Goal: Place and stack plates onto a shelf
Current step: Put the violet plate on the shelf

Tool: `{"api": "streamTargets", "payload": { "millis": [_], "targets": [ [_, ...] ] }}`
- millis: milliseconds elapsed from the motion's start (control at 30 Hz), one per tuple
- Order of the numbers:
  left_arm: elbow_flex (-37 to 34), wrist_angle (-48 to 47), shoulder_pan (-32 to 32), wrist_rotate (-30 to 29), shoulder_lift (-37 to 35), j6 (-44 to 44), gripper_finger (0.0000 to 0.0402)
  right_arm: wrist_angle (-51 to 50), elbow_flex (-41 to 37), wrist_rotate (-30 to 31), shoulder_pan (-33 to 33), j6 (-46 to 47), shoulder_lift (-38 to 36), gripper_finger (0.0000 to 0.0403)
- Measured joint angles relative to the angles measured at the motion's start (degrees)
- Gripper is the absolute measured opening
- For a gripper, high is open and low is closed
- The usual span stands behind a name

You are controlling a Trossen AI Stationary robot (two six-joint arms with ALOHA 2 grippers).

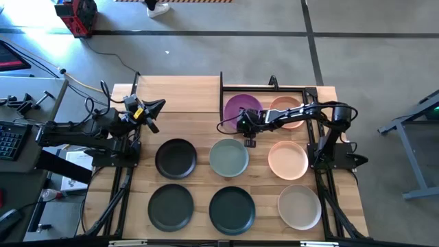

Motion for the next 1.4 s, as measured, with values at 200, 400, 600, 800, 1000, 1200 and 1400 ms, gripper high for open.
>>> {"api": "streamTargets", "payload": {
  "millis": [200,400,600,800,1000,1200,1400],
  "targets": [
    [0.0,0.0,0.01,0.0,-0.01,0.01,0.0005,0.33,0.17,0.22,0.0,1.53,-0.11,0.0007],
    [0.0,-0.02,0.01,0.0,-0.01,0.03,0.0005,0.04,0.11,0.19,0.04,2.04,-0.77,0.0002],
    [0.0,-0.08,0.01,0.0,0.01,0.04,0.0005,-1.26,-0.09,1.67,0.04,4.8,-4.23,0.0],
    [0.0,-0.97,0.0,0.01,0.01,0.01,0.0005,-2.16,-0.09,1.9,0.2,6.16,-7.8,0.0],
    [0.0,-1.11,0.01,0.0,0.01,0.05,0.0005,-2.22,-0.07,2.17,0.56,6.88,-11.34,0.0],
    [0.0,-1.4,0.01,0.0,0.71,0.02,0.0005,-2.96,-0.07,5.4,0.68,8.25,-14.63,0.0],
    [0.0,-2.61,0.01,0.0,0.96,-4.08,0.0017,-4.61,-0.04,7.17,0.68,10.61,-17.12,0.0]
  ]
}}
